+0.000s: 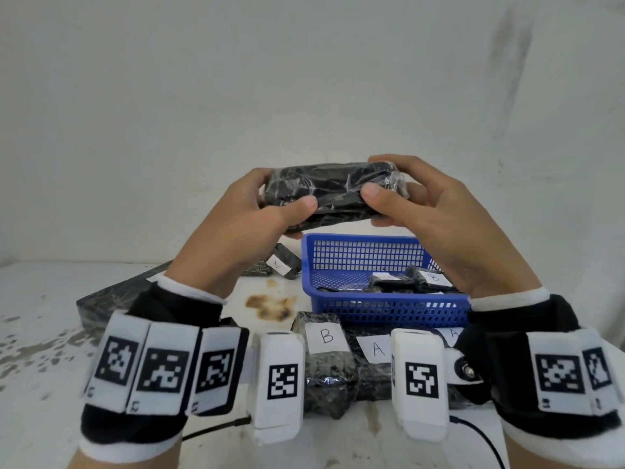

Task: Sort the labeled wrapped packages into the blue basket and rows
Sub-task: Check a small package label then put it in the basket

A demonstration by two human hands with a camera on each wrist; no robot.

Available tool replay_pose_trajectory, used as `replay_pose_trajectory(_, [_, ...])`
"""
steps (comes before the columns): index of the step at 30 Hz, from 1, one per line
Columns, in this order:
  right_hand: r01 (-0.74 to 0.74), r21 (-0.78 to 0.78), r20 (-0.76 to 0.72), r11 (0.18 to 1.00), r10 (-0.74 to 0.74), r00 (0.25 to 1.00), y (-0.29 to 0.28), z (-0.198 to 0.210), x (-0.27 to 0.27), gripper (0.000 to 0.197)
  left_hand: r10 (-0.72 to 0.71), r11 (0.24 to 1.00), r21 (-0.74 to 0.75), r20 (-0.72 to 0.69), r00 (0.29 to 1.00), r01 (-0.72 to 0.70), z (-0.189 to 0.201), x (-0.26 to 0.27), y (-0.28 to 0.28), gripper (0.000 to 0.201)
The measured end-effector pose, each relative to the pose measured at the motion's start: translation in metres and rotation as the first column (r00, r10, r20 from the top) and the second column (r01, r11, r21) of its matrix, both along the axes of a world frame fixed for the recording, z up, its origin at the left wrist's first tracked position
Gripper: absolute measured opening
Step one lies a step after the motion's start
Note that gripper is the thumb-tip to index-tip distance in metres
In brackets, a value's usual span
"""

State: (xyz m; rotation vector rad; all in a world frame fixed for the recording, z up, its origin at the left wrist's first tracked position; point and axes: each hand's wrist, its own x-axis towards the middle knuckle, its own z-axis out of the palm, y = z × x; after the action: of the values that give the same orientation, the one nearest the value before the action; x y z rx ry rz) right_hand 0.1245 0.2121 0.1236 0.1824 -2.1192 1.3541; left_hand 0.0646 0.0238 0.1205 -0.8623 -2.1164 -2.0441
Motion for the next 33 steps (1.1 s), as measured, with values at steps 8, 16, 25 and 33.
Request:
replay_pose_trajectory(8, [-0.051, -0.035, -0.013, 0.998, 0.051, 0.999, -0.004, 0.003, 0.004, 0.018, -0.084, 0.991, 0.109, 0.012, 0.996, 0.083, 0.004, 0.004, -0.004, 0.019])
replay_pose_trajectory(16, [0.012, -0.020, -0.028, 1.000, -0.013, 1.000, -0.006, 0.002, 0.003, 0.023, -0.156, 0.983, 0.101, 0.000, 0.988, 0.155, 0.003, 0.004, 0.000, 0.015])
replay_pose_trajectory(25, [-0.061, 0.064, -0.051, 0.996, 0.065, 0.997, -0.008, -0.001, 0.003, 0.030, -0.074, 0.997, -0.014, -0.036, 0.997, 0.074, 0.002, 0.006, 0.000, 0.020])
replay_pose_trajectory(33, [0.014, 0.088, -0.080, 0.996, -0.007, 0.997, -0.013, 0.001, 0.005, 0.033, 0.009, 0.988, -0.150, -0.077, 0.997, -0.021, 0.004, 0.012, 0.001, 0.035])
